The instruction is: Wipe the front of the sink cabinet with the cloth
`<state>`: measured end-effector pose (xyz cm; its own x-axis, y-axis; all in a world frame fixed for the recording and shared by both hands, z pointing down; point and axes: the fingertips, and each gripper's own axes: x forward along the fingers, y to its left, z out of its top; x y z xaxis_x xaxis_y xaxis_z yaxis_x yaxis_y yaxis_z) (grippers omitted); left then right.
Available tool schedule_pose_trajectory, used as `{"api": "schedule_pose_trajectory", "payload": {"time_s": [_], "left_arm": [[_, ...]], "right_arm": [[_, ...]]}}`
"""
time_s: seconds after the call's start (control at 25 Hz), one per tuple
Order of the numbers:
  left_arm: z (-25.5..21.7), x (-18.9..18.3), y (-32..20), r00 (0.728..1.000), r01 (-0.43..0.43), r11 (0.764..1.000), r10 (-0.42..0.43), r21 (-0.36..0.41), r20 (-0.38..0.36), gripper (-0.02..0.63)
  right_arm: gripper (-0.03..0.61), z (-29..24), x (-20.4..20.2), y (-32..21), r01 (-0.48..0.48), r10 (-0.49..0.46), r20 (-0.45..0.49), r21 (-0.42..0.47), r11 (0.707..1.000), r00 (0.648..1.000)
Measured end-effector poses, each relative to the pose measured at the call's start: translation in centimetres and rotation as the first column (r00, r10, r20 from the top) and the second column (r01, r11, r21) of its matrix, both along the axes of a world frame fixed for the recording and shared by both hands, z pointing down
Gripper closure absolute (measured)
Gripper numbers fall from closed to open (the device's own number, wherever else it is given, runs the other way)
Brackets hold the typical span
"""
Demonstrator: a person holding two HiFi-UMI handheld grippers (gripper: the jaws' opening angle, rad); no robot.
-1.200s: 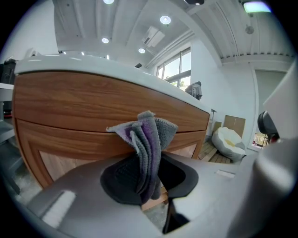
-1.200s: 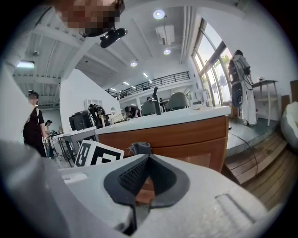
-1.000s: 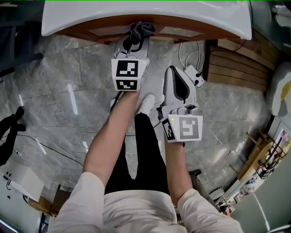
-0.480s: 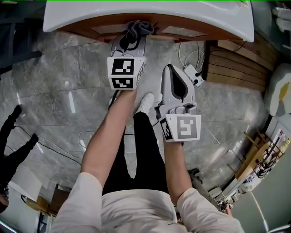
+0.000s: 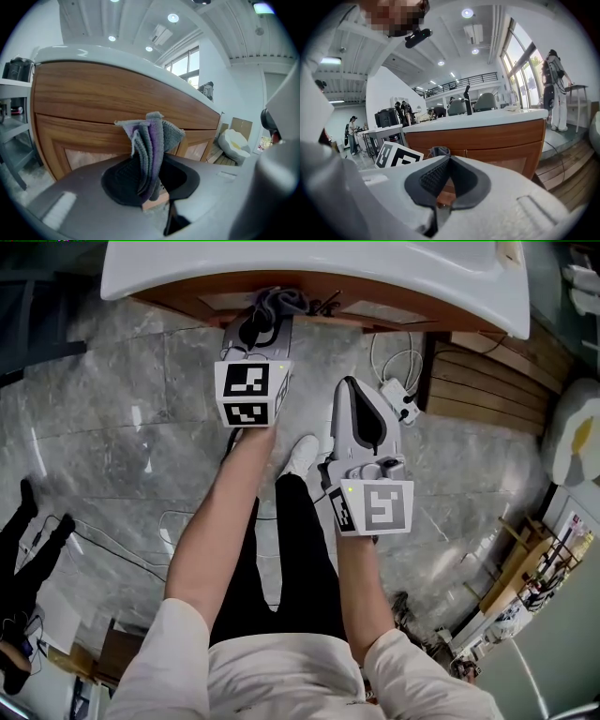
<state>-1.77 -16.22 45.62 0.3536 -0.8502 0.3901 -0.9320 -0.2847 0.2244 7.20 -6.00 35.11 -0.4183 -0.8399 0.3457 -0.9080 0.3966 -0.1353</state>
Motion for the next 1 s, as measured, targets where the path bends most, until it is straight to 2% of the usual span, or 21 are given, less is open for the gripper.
{"api": "schedule_pose_trajectory", "payload": {"time_s": [1.0], "left_arm": [[0.9, -6.1, 0.3, 0.997, 0.071, 0.997, -0.071, -0.023, 0.022, 0.526]], "right_arm": [[0.580, 0.4, -3.7, 0.3, 0.028, -0.028, 0.003, -0.011, 1.000, 1.000]]}}
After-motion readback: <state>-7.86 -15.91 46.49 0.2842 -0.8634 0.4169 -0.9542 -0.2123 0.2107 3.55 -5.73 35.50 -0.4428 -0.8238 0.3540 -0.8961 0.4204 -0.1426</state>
